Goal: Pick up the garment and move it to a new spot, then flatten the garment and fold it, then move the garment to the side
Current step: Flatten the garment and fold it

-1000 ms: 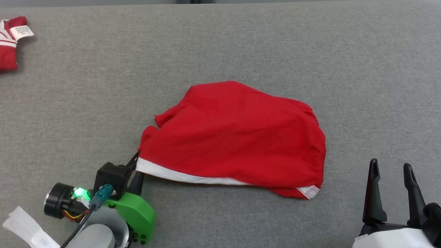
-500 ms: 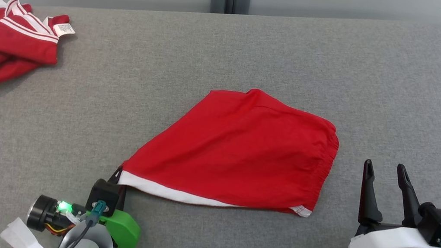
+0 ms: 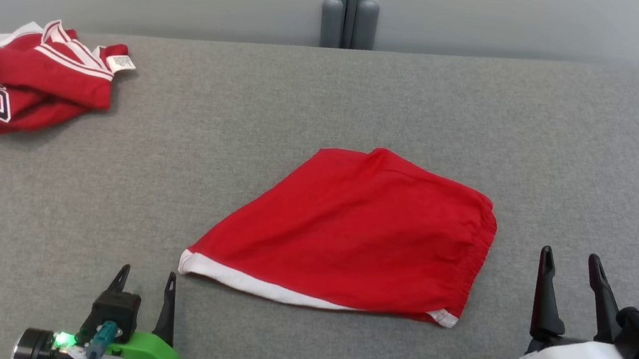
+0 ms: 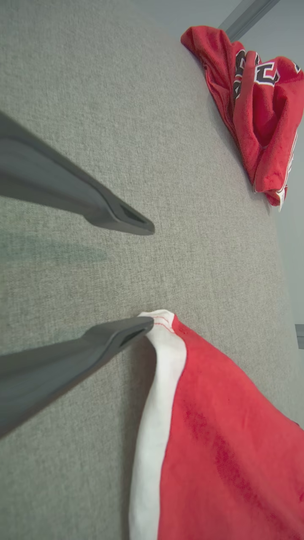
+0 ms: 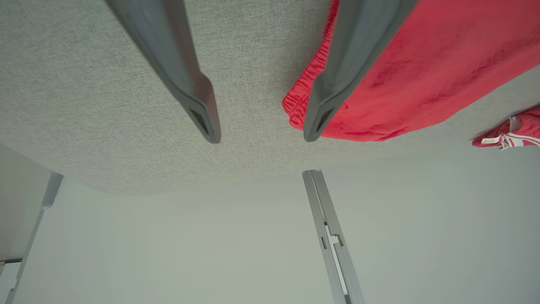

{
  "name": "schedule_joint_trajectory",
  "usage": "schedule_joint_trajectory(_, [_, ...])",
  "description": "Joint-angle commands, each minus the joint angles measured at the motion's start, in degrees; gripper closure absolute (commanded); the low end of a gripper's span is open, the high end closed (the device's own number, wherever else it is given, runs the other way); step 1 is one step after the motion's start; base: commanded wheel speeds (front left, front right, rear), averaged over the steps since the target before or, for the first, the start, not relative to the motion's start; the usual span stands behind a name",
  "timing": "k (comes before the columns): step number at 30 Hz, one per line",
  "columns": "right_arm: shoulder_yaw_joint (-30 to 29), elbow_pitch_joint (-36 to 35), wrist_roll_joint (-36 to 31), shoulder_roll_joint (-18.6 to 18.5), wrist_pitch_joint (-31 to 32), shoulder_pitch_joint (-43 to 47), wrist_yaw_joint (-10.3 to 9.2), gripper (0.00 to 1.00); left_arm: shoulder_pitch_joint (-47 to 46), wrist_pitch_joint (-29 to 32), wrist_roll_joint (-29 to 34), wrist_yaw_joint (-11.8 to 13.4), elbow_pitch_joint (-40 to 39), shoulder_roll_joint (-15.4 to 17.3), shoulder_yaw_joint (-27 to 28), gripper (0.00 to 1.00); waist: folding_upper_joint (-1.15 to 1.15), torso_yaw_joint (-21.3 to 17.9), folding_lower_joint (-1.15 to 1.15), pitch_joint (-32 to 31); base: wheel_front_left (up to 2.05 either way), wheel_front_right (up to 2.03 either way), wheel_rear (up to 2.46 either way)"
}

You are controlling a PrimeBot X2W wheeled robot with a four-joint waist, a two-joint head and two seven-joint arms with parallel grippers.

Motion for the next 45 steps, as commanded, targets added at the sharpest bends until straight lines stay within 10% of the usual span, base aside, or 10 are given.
schedule_joint_trajectory(1, [0.02,-0.04,-0.30,-0.14,-0.18,0.83,-0.04,0.00,1.78,0.06,-0.44,-0.31,-1.44,-0.27,0.81,0.00,0.00,1.09,0.00,-1.64,0.00,0.00,0.00])
schedule_joint_trajectory(20, [3.17,3.37,-2.66,-0.13,-0.18,7.11,-0.04,0.00,9.36,0.06,-2.67,-2.96,-13.62,-4.38,5.80,0.00,0.00,3.83,0.00,-5.87,0.00,0.00,0.00])
schedule_joint_trajectory(35, [7.38,20.78,-6.16,-0.15,-0.18,2.62,-0.04,0.00,8.07,0.06,-0.60,-3.75,-15.43,-4.84,5.50,0.00,0.00,7.93,0.00,-4.59,0.00,0.00,0.00])
schedule_joint_trajectory(38, [7.76,23.17,-5.91,-0.16,-0.18,0.97,-0.04,0.59,8.18,0.06,-0.39,-3.88,-15.07,-4.87,5.63,0.00,0.00,8.73,0.00,-4.63,0.00,0.00,0.00])
schedule_joint_trajectory(45, [9.20,24.53,-4.76,-0.15,-0.18,-0.73,-0.04,1.00,7.50,0.06,-0.98,-5.39,-12.73,-4.93,5.28,0.00,0.00,8.82,0.00,-4.60,0.00,0.00,0.00])
